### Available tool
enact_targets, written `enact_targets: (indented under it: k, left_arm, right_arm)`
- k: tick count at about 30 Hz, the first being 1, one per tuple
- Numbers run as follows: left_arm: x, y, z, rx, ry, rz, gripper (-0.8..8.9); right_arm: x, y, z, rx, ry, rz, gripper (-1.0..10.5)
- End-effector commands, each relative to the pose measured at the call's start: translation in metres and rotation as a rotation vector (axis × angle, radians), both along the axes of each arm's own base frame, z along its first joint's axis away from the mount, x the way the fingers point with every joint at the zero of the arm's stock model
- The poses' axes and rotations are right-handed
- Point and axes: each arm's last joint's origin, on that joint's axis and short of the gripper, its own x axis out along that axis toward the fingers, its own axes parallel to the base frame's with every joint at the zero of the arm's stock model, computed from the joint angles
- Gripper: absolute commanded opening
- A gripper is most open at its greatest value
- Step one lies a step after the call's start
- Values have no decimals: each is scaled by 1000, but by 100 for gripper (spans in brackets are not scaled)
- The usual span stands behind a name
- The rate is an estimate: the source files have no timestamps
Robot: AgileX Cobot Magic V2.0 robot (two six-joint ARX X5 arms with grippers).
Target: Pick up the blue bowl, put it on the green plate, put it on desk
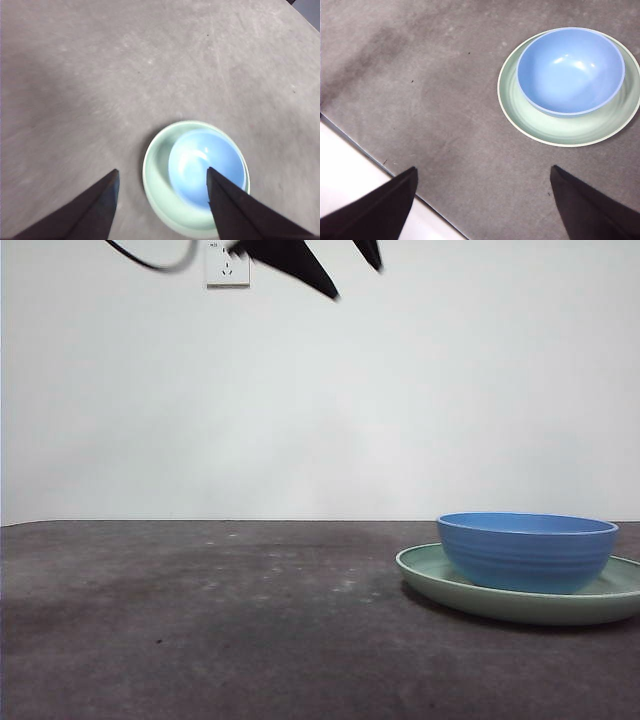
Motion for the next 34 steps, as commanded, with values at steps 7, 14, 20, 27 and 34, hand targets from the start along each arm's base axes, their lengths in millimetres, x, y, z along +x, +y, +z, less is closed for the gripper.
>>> enact_targets:
  k: [7,14,20,27,34]
  left_arm:
    - [-37,27,25,29,-40,-103,285]
    - [-70,51,8,30,-46,-107,285]
    - [-103,74,-21,-10,-46,-144,285]
    - [-139,97,-58,-75,-17,-225,284]
    - [-159,110,-91,-96,27,-266,281]
  right_arm:
    - [0,0,5,-3,-25,-11,425]
    - [0,0,5,-3,-25,-11,425]
    - [0,0,5,-3,-24,-11,425]
    - [0,0,5,-1,-21,-13,425]
    - [0,0,5,0,-20,-14,425]
